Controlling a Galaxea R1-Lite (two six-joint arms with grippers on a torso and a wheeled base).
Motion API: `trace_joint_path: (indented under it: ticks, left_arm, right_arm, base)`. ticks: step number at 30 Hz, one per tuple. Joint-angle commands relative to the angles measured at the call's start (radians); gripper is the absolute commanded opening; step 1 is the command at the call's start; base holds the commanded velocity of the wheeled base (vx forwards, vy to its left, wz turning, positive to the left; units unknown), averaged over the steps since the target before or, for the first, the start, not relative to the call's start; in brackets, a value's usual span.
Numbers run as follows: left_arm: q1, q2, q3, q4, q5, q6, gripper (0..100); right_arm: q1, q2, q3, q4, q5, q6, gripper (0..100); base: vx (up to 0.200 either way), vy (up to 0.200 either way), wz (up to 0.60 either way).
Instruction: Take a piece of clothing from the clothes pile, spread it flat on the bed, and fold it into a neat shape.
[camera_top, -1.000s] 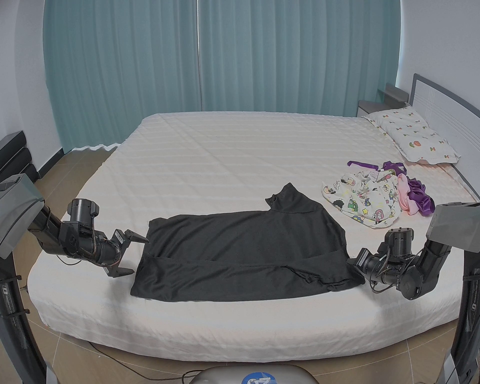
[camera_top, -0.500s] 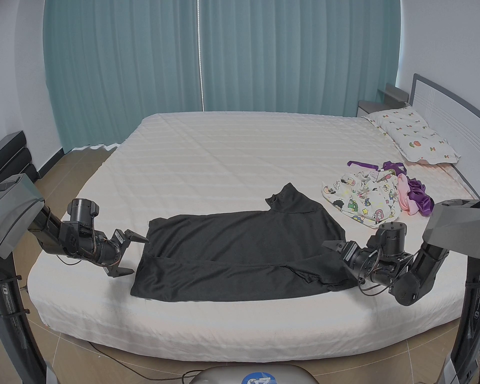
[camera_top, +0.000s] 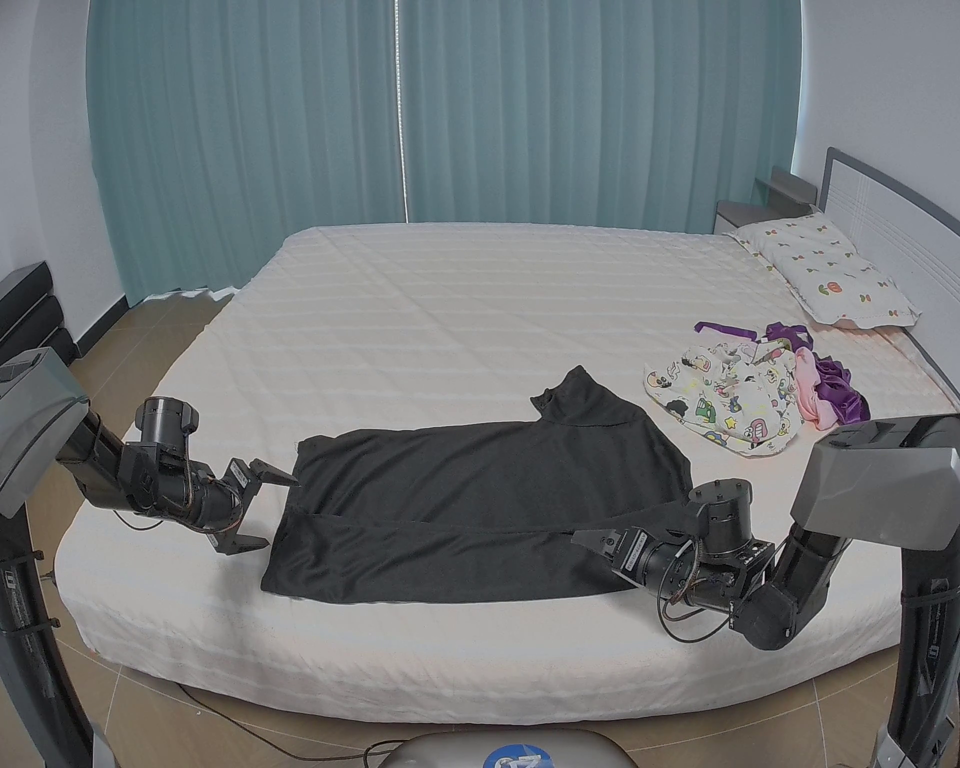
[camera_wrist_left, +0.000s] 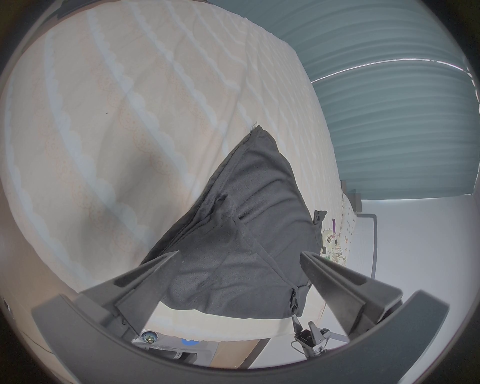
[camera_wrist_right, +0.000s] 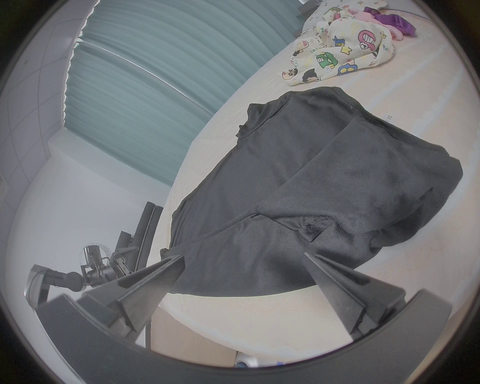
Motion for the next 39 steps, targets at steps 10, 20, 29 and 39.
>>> trace_joint_path:
  ticks: [10,20,29,39]
  left_arm:
    - [0.000,0.002,0.000,-0.001,-0.001,0.000,100]
    - [0.000,0.002,0.000,-0.001,-0.001,0.000,100]
    - [0.000,0.002,0.000,-0.001,-0.001,0.000,100]
    - [0.000,0.002,0.000,-0.001,0.001,-0.002,100]
  right_arm:
    - [-0.016,0.070,-0.036,-0.005,-0.034,-0.130,100]
    - [0.007,0.120,-0.013,-0.149,-0.119,-0.279,100]
    - [0.009,0.119,-0.011,-0.137,-0.124,-0.285,100]
    - [0.006,0.131,-0.020,-0.131,-0.130,-0.296,100]
  base:
    - [0.000,0.000,0.00]
    - [0.000,0.000,0.00]
    - [0.000,0.000,0.00]
    - [0.000,0.000,0.00]
